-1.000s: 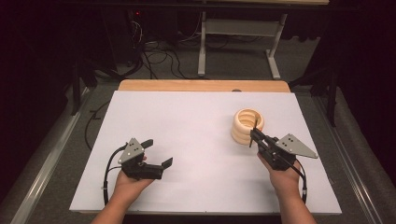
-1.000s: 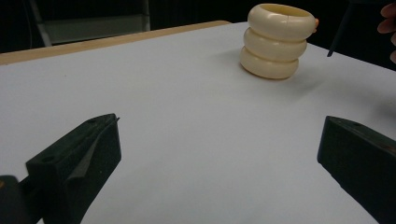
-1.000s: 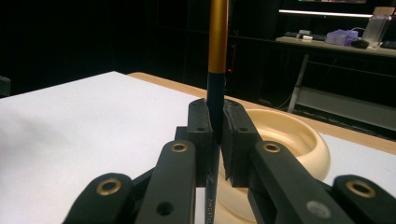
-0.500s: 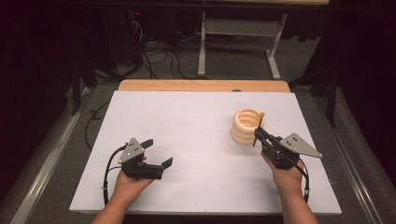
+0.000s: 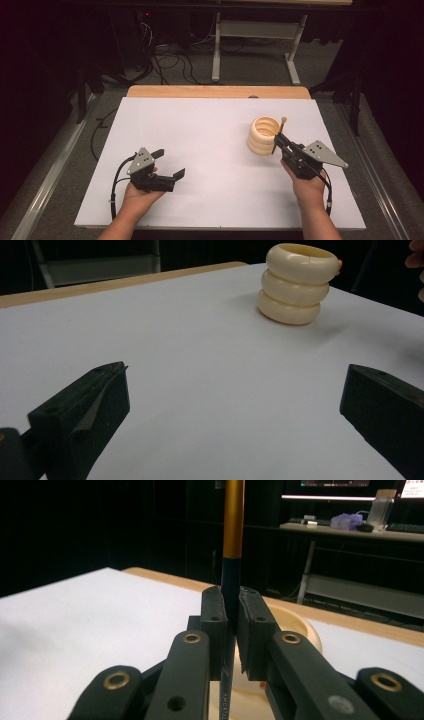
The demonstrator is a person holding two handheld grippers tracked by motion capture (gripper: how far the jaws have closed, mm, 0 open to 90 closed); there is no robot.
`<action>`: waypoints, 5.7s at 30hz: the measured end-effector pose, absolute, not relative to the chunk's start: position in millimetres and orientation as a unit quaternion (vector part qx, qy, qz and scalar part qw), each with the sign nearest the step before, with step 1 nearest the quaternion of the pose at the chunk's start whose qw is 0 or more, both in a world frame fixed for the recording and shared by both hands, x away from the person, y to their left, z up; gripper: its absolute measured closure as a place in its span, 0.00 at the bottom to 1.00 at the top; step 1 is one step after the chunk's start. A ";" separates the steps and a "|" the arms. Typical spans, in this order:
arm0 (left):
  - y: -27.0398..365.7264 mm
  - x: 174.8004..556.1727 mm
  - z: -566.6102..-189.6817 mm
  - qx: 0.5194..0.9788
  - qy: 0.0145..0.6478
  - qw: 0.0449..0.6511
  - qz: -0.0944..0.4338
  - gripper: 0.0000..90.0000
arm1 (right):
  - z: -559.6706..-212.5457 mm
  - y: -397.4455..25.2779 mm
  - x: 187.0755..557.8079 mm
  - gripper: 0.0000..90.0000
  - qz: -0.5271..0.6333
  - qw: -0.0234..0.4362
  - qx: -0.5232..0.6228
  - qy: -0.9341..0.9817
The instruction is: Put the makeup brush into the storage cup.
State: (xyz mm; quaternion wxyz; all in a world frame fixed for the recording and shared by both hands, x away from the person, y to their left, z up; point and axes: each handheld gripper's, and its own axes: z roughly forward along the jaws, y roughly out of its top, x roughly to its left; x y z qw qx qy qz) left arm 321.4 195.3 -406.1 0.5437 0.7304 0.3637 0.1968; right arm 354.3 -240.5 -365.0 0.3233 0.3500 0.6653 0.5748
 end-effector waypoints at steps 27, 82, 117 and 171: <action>196.3 320.8 -406.8 0.729 0.366 0.544 0.197 0.00 | -328.3 -229.1 381.3 0.94 0.582 0.345 0.353 0.646; 201.2 319.7 -404.4 0.720 0.369 0.555 0.193 0.00 | -369.0 -226.2 422.1 0.94 0.523 0.314 0.403 0.683; 201.9 319.7 -404.9 0.718 0.371 0.556 0.194 0.00 | -369.7 -226.1 426.7 0.44 0.523 0.303 0.411 0.682; 213.5 311.2 -402.8 0.717 0.376 0.552 0.202 0.00 | -378.3 -248.2 341.0 0.01 0.517 0.310 0.368 0.708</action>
